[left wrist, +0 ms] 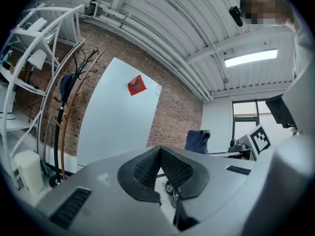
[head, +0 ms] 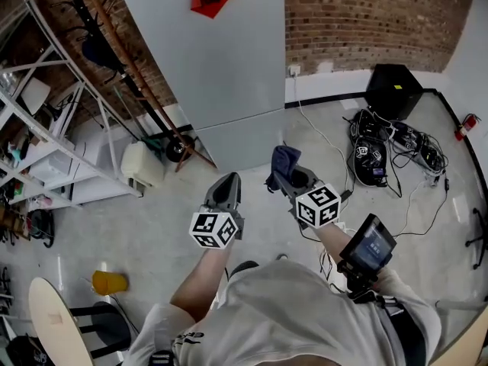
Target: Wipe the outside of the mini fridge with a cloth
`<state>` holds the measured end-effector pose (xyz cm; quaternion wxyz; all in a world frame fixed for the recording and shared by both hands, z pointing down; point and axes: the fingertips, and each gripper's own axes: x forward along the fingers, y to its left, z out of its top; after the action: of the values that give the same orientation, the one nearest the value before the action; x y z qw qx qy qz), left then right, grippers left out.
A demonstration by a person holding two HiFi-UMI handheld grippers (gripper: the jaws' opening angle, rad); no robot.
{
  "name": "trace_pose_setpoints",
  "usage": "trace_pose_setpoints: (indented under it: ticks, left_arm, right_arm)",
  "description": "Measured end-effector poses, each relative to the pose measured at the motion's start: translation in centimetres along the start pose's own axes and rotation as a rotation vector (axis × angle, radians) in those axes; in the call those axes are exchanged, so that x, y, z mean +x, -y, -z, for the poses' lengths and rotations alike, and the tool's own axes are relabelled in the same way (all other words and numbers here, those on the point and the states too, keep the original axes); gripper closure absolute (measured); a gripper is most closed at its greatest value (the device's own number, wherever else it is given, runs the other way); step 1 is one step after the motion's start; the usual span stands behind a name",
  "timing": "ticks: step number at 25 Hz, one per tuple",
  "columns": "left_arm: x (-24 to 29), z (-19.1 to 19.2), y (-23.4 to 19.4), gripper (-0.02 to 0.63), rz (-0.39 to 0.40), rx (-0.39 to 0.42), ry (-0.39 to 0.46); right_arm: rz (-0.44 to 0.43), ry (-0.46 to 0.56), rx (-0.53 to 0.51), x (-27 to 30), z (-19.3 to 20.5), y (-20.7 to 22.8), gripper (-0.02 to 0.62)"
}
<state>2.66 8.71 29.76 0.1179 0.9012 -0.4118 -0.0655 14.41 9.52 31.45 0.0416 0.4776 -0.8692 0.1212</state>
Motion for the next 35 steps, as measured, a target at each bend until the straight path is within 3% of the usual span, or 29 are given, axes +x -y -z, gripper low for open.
trace_pose_setpoints:
  ticks: [7, 13, 26, 35]
  left_arm:
    - [4.0, -1.6, -3.9, 0.606, -0.016, 0.001, 0.013]
    - [7.3, -4.5, -9.7, 0.606, -0.008, 0.008, 0.053]
    - [11.8, -13.5, -22.8, 0.606, 0.008, 0.056, 0.139]
    - [14.9, -22.0, -27.6, 0.606, -0.039, 0.125, 0.245]
  right_arm:
    - [-0.010, -0.028, 0.015, 4.7, -0.6, 3.6, 0.512]
    - [-0.008, -0.004, -0.032, 11.3, -4.0, 4.6, 0.512]
    - [-0.030, 0.091, -0.179, 26.9, -13.5, 2.0, 0.512]
    - [-0.105, 0.199, -0.328, 34.3, -23.2, 0.5, 0.512]
